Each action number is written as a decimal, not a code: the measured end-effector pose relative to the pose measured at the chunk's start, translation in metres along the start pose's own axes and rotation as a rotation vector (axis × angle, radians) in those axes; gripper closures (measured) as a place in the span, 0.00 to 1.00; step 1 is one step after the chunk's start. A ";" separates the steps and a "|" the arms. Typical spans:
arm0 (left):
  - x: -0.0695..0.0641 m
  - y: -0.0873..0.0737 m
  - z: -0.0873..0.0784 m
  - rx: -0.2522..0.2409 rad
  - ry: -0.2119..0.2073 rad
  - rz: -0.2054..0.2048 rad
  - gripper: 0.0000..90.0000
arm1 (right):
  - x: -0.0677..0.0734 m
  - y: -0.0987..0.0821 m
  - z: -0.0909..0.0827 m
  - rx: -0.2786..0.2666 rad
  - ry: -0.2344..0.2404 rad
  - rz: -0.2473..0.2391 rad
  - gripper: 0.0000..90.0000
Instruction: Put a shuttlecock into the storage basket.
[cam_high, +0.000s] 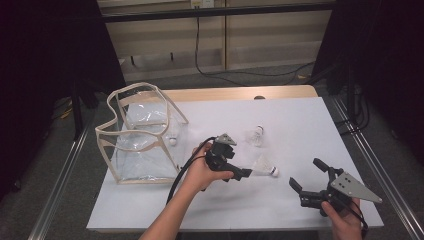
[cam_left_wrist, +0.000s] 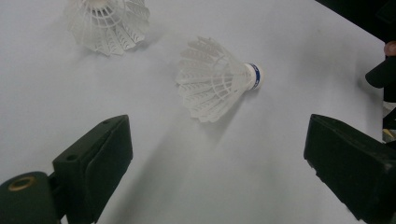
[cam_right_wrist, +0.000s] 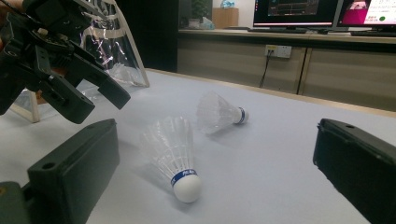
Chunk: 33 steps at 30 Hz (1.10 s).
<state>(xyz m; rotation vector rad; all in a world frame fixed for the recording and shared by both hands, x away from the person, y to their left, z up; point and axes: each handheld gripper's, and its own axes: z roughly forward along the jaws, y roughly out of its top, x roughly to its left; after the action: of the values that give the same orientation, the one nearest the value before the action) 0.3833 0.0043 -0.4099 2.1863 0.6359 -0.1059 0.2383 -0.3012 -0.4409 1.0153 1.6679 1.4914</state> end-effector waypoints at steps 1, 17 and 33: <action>0.000 0.000 0.000 -0.001 -0.002 0.001 0.09 | 0.000 0.000 0.000 0.000 -0.004 0.003 0.00; -0.003 0.004 0.006 -0.004 -0.011 0.018 0.10 | 0.000 0.000 0.001 -0.001 -0.002 -0.001 0.00; -0.005 0.006 0.019 -0.002 -0.017 0.051 0.14 | 0.000 0.000 0.001 0.003 -0.003 0.001 0.00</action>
<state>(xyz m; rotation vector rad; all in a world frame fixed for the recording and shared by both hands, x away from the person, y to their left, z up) 0.3842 -0.0155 -0.4163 2.1962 0.5697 -0.0975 0.2390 -0.3012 -0.4412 1.0197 1.6689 1.4877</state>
